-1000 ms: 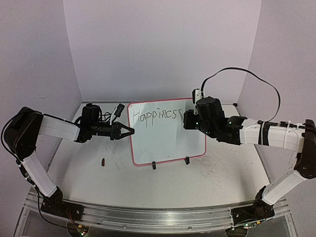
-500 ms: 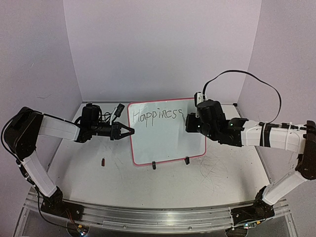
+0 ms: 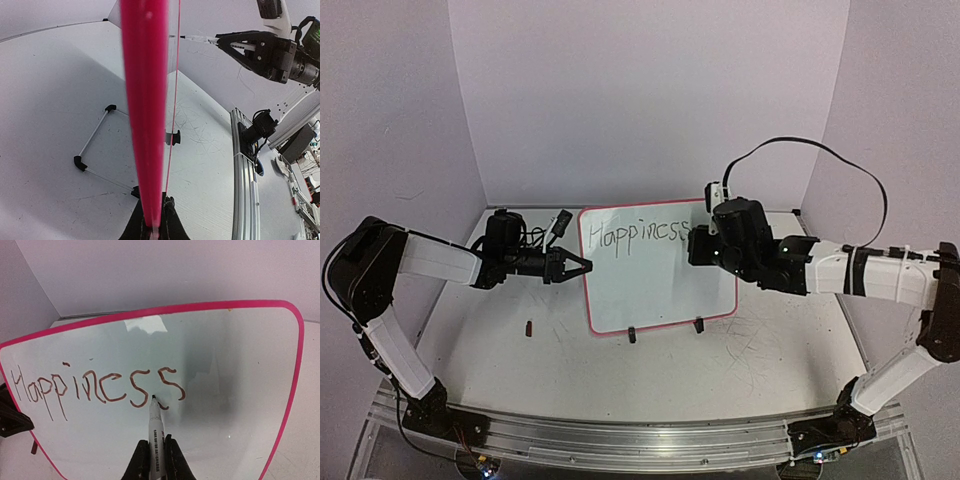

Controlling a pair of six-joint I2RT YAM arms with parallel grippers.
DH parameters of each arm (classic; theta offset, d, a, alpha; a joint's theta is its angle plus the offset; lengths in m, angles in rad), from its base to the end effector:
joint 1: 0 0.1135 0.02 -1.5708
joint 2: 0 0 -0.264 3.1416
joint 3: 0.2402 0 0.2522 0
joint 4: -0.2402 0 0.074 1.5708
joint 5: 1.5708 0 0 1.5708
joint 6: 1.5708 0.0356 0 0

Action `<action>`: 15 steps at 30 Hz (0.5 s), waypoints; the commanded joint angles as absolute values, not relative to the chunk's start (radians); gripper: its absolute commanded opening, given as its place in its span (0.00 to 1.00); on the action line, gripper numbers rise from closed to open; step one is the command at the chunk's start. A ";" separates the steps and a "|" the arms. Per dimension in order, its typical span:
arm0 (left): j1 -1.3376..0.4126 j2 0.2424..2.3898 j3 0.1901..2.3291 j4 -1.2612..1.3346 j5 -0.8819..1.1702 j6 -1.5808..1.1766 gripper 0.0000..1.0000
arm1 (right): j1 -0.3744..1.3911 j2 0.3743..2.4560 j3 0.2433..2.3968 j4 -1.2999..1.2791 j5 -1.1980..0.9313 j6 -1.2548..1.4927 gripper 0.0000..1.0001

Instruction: Write a sentence on the whiteboard

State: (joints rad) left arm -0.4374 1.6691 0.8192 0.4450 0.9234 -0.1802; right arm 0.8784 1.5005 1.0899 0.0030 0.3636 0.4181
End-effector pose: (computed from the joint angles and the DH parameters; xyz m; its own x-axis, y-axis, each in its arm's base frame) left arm 0.2963 -0.1699 0.1942 -0.5159 0.1219 -0.8479 0.8408 0.2619 -0.4739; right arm 0.2322 0.2602 0.2916 -0.4387 0.0655 -0.8962 -0.3642 0.8988 0.2439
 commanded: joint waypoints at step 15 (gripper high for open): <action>-0.444 1.640 0.834 0.405 0.866 -0.143 0.00 | 0.892 1.362 1.014 0.068 0.193 0.227 0.00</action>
State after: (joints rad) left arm -0.4377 1.6674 0.8192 0.4449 0.9218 -0.1799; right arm 0.8801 1.3365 0.9563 0.0438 0.2531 0.2964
